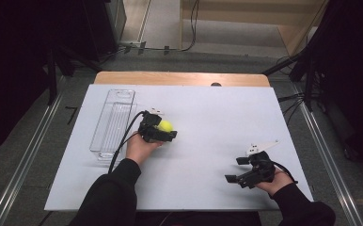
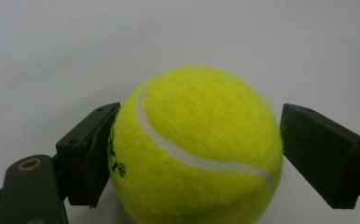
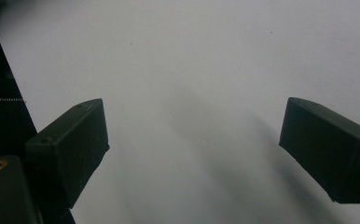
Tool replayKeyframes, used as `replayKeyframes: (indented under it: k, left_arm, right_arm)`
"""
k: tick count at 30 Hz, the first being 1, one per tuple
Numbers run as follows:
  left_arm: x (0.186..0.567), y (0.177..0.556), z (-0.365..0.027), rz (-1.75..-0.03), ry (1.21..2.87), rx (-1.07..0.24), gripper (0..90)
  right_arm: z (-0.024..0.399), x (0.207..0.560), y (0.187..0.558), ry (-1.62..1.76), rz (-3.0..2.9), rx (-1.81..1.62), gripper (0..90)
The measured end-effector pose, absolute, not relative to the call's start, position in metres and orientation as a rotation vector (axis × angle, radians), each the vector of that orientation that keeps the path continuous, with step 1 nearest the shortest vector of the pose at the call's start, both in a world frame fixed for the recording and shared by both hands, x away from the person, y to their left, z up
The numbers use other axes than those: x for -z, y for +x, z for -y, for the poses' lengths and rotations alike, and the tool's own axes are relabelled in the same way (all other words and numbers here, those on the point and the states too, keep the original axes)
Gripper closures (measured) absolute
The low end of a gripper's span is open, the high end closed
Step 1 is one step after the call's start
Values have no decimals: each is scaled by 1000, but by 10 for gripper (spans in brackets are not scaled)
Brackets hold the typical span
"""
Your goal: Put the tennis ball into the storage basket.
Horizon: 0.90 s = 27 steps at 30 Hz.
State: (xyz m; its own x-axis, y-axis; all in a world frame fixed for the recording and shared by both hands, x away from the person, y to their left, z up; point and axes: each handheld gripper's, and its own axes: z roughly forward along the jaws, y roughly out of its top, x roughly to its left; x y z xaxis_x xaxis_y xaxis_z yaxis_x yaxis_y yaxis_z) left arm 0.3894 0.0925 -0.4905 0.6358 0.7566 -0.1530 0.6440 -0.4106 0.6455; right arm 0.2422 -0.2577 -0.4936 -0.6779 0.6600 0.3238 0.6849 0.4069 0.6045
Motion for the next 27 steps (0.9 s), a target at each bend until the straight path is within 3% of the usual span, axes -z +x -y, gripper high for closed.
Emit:
replayKeyframes:
  k: [10, 27]
  left_arm:
    - [493, 389, -94, -1098, 2182, -270, 250]
    - [493, 389, -95, -1089, 2184, -269, 263]
  right_arm:
    - [258, 493, 242, -1246, 2609, 1146, 62]
    - [258, 493, 242, -1247, 2610, 1148, 62]
